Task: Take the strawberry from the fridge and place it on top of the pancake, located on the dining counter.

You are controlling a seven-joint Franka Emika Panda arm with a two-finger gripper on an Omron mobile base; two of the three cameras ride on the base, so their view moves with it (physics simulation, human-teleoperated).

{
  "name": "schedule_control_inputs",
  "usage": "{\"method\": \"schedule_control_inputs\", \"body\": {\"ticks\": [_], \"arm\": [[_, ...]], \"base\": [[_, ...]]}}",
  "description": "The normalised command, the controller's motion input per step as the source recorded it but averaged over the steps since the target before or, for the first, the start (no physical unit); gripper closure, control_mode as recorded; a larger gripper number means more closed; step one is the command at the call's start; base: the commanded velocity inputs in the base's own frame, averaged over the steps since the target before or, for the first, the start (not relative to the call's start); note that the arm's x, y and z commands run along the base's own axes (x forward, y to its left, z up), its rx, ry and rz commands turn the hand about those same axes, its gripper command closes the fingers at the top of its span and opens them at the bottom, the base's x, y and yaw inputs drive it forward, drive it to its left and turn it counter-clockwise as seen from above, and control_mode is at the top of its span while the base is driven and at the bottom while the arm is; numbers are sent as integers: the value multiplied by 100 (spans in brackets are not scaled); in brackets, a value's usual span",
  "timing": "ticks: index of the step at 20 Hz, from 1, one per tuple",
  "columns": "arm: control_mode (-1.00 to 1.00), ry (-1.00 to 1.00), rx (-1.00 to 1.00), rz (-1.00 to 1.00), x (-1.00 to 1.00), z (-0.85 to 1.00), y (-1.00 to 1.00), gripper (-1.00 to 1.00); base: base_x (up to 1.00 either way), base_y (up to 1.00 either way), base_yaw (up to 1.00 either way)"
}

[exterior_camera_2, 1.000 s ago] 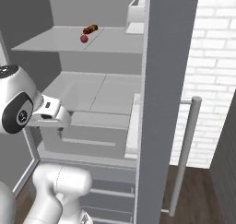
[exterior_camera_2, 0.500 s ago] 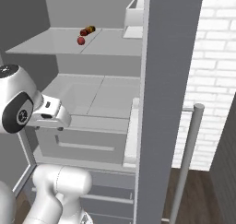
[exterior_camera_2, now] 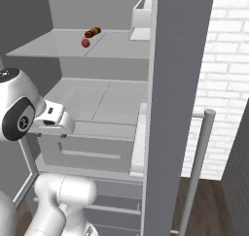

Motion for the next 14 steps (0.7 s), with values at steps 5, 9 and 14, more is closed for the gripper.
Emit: {"method": "schedule_control_inputs", "body": {"ticks": [5, 9, 14], "arm": [[-100, -22, 1, 0, 0, 10, 1, -100], [-100, -44, 5, 1, 1, 53, 0, -100], [-100, -33, 1, 0, 8, 62, 0, -100]], "base": [[0, 0, 0], [0, 0, 0], [0, 0, 0]]}}
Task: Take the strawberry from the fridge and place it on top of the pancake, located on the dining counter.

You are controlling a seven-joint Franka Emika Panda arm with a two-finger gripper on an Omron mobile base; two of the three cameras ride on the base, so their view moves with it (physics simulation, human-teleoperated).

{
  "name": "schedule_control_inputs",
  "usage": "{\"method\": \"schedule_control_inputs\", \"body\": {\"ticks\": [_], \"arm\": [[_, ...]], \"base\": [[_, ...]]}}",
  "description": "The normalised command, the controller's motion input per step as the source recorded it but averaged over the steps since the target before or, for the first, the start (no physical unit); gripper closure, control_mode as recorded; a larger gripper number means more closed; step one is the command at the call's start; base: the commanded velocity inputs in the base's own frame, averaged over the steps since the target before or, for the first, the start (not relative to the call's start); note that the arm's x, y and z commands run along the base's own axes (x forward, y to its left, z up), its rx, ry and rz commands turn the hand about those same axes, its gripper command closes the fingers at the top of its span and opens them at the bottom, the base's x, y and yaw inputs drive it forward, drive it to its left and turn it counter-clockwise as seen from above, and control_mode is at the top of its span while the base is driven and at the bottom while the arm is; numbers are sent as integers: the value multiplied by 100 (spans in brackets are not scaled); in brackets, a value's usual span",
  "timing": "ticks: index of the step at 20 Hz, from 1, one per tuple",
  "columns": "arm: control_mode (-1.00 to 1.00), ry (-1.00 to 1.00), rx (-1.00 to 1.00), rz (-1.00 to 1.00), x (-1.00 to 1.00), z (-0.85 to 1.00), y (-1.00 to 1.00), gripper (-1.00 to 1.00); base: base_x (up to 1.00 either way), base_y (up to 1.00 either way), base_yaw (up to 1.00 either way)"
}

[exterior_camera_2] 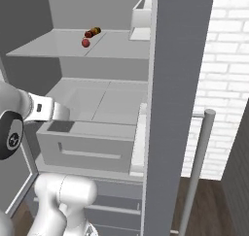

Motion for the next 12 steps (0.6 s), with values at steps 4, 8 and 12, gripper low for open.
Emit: {"method": "schedule_control_inputs", "body": {"ticks": [4, 8, 12], "arm": [[-100, -26, 0, 0, 21, 66, 0, -100], [-100, -15, 0, 0, 15, 53, 0, -100], [-100, -1, 0, 0, 13, 22, 0, -100]], "base": [[0, 0, 0], [0, 0, 0], [0, 0, 0]]}}
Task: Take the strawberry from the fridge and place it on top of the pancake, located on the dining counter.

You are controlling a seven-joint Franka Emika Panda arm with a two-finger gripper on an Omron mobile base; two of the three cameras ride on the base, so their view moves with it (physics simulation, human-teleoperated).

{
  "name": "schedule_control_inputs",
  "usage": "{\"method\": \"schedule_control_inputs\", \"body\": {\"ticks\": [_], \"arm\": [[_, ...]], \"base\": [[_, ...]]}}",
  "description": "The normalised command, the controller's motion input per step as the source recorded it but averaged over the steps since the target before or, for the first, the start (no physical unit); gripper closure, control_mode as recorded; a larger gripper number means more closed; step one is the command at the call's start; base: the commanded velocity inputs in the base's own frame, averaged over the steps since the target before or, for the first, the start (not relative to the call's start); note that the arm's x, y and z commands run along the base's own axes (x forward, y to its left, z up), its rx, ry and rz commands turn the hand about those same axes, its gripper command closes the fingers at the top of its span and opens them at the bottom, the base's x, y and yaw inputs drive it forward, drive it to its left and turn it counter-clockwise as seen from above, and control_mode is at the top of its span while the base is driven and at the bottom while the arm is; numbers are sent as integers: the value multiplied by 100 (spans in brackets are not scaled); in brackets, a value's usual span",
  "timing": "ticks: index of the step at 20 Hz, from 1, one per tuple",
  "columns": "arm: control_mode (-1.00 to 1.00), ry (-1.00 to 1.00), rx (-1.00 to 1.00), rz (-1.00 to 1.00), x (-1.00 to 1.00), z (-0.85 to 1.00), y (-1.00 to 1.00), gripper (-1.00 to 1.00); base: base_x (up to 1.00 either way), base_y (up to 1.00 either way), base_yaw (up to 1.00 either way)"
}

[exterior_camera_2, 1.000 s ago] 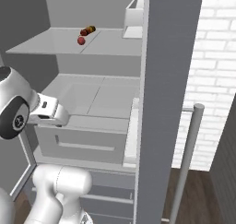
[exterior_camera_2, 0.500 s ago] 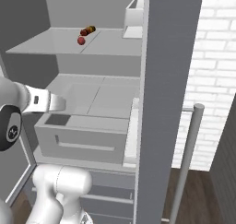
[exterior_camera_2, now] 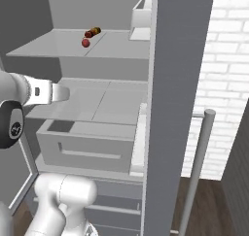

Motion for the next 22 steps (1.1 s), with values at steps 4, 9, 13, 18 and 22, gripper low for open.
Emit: {"method": "schedule_control_inputs", "body": {"ticks": [4, 9, 13, 18, 22], "arm": [[-100, -3, 10, 5, 10, 41, 0, -100], [-100, -11, 3, 4, 17, 36, 0, -100], [-100, -3, 0, 0, 33, 21, 0, -100], [-100, 2, 0, -3, 69, 11, 8, -100], [-100, 0, 0, 0, 79, 21, 2, -100]], "base": [[0, 0, 0], [0, 0, 0], [0, 0, 0], [0, 0, 0], [0, 0, 0]]}}
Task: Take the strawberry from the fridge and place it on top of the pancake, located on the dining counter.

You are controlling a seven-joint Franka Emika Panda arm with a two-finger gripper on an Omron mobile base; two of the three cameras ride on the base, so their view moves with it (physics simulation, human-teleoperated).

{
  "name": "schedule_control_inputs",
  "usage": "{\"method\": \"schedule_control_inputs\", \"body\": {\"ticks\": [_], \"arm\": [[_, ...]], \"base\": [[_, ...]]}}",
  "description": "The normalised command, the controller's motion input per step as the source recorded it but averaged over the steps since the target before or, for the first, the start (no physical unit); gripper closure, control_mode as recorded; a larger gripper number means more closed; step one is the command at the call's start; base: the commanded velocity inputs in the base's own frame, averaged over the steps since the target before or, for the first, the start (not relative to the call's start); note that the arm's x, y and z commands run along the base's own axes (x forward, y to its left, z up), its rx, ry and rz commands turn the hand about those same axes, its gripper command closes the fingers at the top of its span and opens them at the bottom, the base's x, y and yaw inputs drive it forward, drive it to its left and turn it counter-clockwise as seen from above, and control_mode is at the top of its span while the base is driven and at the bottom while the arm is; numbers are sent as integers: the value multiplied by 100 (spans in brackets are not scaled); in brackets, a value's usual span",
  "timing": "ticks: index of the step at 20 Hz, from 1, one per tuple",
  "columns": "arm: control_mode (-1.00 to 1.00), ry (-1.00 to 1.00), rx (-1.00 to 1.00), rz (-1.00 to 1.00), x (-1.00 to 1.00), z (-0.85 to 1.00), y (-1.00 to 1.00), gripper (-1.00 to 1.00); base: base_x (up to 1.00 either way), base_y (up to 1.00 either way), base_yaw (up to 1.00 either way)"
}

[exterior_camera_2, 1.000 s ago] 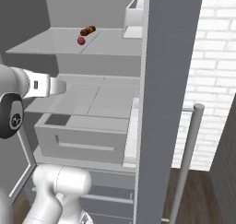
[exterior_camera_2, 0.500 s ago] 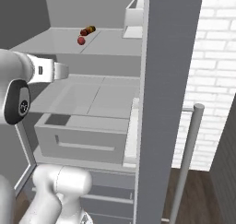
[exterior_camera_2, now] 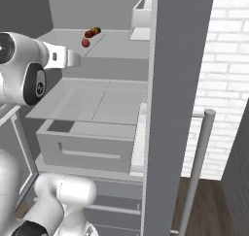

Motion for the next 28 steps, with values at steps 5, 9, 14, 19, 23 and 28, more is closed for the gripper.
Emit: {"method": "schedule_control_inputs", "body": {"ticks": [5, 9, 14, 19, 23, 28], "arm": [[-100, 1, 0, 0, 91, 16, 10, -100], [-100, 9, -3, 0, 98, 0, 20, -100], [-100, 2, -2, 1, 92, 0, 10, -100], [-100, 1, 0, 0, 77, -2, 0, -100], [-100, 11, 0, 0, 72, 0, 0, -100], [-100, 1, 0, 0, 47, -1, 0, -100]], "base": [[0, 0, 0], [0, 0, 0], [0, 0, 0], [0, 0, 0], [0, 0, 0], [0, 0, 0]]}}
